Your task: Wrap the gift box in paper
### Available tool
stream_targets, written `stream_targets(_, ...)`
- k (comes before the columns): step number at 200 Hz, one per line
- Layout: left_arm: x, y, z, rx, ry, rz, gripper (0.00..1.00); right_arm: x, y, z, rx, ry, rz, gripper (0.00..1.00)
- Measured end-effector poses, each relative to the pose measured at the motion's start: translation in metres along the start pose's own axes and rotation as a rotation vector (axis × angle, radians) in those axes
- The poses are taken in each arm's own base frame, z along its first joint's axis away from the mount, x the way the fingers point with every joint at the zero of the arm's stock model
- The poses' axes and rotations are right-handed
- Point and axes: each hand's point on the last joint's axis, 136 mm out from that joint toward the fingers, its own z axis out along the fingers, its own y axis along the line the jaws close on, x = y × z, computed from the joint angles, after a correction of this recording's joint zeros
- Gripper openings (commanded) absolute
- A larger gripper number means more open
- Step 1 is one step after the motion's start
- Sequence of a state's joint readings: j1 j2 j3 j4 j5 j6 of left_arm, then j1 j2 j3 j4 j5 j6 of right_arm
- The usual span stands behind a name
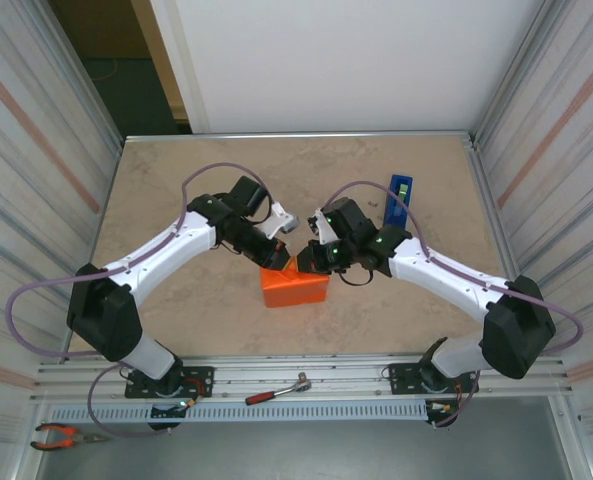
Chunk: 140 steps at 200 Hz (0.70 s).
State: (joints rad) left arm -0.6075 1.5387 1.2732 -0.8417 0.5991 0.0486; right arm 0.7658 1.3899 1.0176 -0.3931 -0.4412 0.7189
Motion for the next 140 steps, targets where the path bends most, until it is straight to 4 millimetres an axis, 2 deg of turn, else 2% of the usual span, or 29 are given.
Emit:
stream_targets(35,-0.006,0.002,-0.012,0.017,-0.041,-0.042,0.04,-0.001,0.001,0.0,-0.007,-0.01,-0.006,0.0)
stream_targets(78,-0.008,-0.022,-0.027,0.052,-0.085,-0.008,0.03,-0.003,0.0,0.001,-0.01,-0.023,-0.011,0.0)
stream_targets(102,-0.002,-0.029,-0.019,0.066,-0.067,0.009,0.02,-0.004,0.0,0.002,-0.013,-0.034,-0.012,0.0)
stream_targets(140,0.019,-0.031,0.002,0.053,0.0,0.006,0.0,-0.006,-0.001,0.002,-0.012,-0.043,-0.014,0.0)
